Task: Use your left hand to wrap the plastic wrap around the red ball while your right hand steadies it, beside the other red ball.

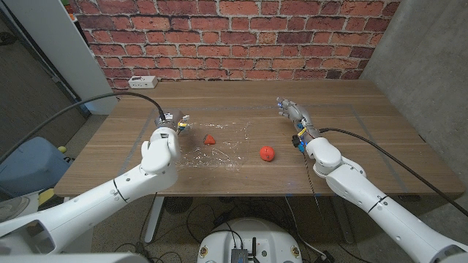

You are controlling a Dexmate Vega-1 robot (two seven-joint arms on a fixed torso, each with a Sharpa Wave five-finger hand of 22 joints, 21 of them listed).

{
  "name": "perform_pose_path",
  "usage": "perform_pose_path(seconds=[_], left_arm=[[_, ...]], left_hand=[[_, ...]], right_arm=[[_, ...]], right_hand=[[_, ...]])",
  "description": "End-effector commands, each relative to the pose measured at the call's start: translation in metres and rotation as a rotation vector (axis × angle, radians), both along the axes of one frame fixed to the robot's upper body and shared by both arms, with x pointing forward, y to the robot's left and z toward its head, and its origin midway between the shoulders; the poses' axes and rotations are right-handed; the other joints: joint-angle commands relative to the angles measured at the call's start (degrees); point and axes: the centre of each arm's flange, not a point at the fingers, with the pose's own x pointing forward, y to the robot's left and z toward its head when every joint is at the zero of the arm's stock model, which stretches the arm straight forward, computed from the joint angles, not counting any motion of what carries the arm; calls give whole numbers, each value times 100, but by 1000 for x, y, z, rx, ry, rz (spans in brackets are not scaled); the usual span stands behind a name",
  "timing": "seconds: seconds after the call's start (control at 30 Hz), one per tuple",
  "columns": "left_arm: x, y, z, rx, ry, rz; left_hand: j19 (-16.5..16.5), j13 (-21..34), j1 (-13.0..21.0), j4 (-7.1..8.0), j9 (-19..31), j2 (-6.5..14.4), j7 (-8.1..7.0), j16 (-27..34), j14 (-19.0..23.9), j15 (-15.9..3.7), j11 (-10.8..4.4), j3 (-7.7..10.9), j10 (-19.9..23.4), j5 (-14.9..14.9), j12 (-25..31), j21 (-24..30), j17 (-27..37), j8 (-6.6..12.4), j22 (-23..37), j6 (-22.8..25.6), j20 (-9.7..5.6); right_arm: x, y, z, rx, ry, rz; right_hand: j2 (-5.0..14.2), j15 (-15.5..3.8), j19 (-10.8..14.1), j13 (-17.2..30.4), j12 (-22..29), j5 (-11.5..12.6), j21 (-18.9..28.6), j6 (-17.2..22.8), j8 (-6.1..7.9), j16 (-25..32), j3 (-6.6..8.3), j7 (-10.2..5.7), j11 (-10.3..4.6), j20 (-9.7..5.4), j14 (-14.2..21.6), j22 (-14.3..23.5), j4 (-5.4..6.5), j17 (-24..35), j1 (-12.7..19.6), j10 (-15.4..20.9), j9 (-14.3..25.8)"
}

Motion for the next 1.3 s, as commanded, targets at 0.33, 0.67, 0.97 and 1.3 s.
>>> perform_pose_path(seconds=[0.33, 0.67, 0.97, 1.3], left_arm=[[14, 46, -9, -172, -20, 123], [19, 62, 2, -193, -46, 183], [32, 71, 18, -163, -10, 266], [53, 71, 30, -136, 66, 295]], left_hand=[[54, -12, -5, -66, 14, 10, 35, -28, -106, -206, 18, 82, -8, 25, 2, 31, -42, 9, 13, 21, -52], [49, -23, 3, -91, 15, 18, 35, -28, -115, -208, 11, 106, -20, 27, -7, 23, -56, 5, 13, 15, -48], [24, -37, 45, -148, 15, 22, 0, -36, -142, -209, -13, 148, -45, 30, -21, 6, -75, 2, 13, 10, -48], [25, -52, -25, -145, 16, -39, -34, -20, -122, -223, -21, 113, -20, 6, -14, -2, -84, 8, 13, 30, -60]], right_arm=[[-3, 6, 1, -94, 79, -52], [-1, 5, -1, -84, 91, -56], [0, 3, -1, -84, 93, -54], [0, 0, -3, -77, 102, -62]], right_hand=[[12, -56, -85, 37, 33, -19, -38, 77, 13, 51, 40, 54, -20, 30, 34, 9, 39, 26, 36, 94, 7], [1, -48, -98, 40, 32, -24, -38, 82, 7, 56, 51, 66, -26, 39, 33, 10, 49, 34, 46, 104, 8], [-6, -39, -105, 43, 28, -27, -38, 81, 2, 59, 56, 69, -31, 44, 35, 10, 53, 39, 51, 99, 8], [-18, -45, -103, 46, 25, -33, -32, 80, -5, 62, 61, 73, -13, 45, 36, 10, 58, 45, 58, 104, 9]])
